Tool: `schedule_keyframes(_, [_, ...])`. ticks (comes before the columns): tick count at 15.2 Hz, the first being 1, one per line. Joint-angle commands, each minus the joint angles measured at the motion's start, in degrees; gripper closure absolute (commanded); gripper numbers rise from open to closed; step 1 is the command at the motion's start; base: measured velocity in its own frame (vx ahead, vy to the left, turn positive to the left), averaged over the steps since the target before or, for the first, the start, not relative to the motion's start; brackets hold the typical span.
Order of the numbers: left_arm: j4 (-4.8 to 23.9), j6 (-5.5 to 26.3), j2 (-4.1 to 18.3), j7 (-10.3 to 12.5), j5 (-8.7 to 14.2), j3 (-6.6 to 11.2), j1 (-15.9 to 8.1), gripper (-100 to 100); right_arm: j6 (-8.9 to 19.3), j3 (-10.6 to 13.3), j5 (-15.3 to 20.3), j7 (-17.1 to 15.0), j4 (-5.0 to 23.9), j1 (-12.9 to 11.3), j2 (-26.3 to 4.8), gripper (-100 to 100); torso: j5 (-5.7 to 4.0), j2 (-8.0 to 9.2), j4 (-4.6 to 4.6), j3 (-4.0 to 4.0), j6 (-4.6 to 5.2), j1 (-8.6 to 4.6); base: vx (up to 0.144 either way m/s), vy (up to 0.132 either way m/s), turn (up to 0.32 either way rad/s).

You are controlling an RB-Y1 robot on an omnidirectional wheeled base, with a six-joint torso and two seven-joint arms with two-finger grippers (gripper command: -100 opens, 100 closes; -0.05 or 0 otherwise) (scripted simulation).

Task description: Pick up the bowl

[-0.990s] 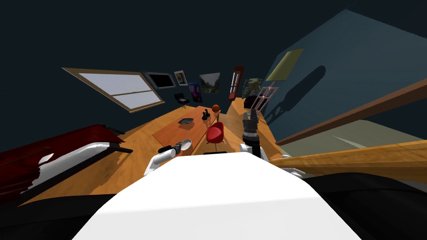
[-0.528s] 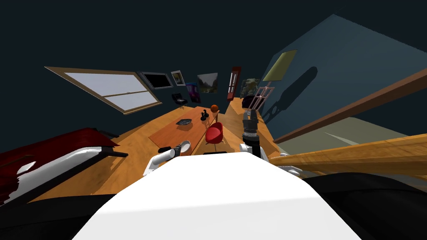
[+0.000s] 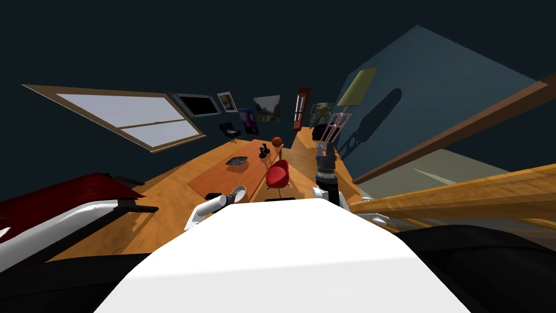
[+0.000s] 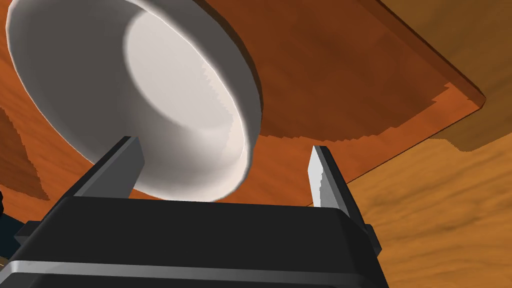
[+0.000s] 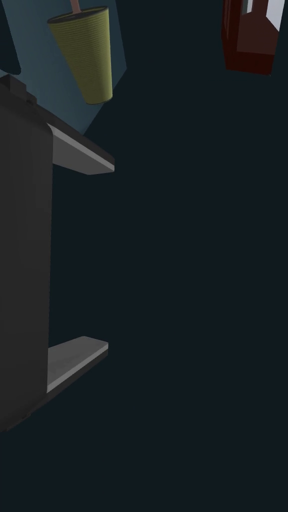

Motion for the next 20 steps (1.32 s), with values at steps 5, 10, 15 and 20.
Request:
schedule_keyframes(5, [1.6, 3.3, 0.2, -0.3, 0.4, 0.57, -0.4, -100, 0.0, 0.0, 0.0, 0.0, 0.0, 0.0, 0.0, 0, 0.00, 0.01, 0.00, 0.00, -0.01, 0.00, 0.020, 0.002, -0.054])
schedule_keyframes(10, [6.3, -0.4, -0.3, 0.1, -0.6, -0.74, -1.7, -100, 0.0, 0.0, 0.0, 0.0, 0.0, 0.0, 0.0, 0, 0.02, 0.10, 0.02, 0.06, -0.02, 0.08, -0.003, 0.020, -0.018])
schedule_keyframes(15, [6.5, -0.7, -0.3, 0.0, -0.5, -0.73, -1.6, 100, 0.0, 0.0, 0.0, 0.0, 0.0, 0.0, 0.0, 0, 0.00, 0.11, 0.02, 0.06, -0.02, 0.02, -0.003, 0.010, -0.006])
schedule_keyframes(20, [3.4, 2.1, 0.0, -0.2, 0.1, 0.10, -0.9, 100, 0.0, 0.0, 0.0, 0.0, 0.0, 0.0, 0.0, 0, -0.03, 0.08, 0.05, 0.07, -0.05, -0.09, 0.004, -0.015, 0.016])
